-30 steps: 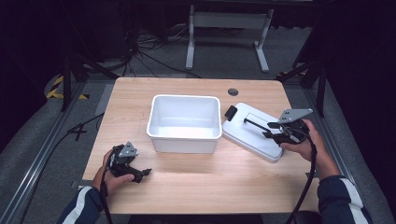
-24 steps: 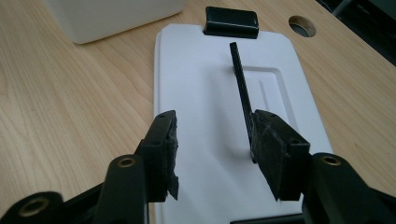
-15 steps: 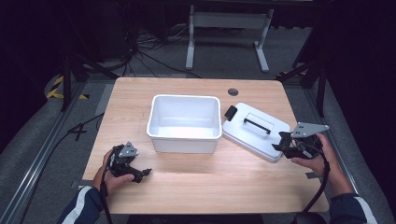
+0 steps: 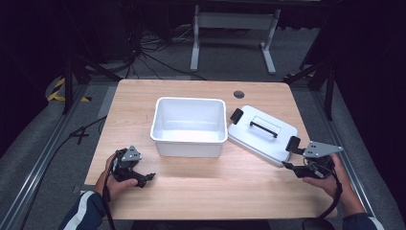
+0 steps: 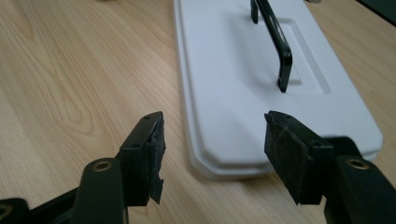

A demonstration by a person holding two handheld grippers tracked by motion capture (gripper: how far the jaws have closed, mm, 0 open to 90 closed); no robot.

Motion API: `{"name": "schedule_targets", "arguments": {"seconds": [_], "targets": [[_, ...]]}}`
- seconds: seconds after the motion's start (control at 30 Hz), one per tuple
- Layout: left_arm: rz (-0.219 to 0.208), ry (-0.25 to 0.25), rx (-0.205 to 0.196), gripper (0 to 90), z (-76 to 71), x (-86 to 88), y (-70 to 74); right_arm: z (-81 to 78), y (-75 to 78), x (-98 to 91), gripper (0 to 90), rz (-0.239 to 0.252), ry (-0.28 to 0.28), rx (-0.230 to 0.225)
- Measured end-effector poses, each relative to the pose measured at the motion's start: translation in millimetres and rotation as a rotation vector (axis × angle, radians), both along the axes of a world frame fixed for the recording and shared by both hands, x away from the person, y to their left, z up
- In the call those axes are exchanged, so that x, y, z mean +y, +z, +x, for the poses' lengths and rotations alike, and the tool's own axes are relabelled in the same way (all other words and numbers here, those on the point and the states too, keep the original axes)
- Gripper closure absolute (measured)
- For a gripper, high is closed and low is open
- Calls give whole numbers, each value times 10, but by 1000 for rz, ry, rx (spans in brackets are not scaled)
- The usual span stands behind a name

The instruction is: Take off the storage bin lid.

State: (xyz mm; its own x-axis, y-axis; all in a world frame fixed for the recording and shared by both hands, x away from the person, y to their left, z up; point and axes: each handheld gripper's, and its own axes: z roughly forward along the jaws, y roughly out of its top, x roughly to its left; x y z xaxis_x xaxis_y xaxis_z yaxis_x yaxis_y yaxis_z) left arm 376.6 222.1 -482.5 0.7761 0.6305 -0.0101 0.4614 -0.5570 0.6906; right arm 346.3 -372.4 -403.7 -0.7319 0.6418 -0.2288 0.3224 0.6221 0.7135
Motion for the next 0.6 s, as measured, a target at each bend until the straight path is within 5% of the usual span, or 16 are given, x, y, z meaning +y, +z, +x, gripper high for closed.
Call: {"name": "schedule_targets", "arguments": {"seconds": [0.23,0.6], "targets": [[1,-1,0,2,1,1,1,-45,-230,-111,351,28,-33,34],[2,-2,0,2,1,2,1,-128,-630,-249,258,143,-115,101]]}}
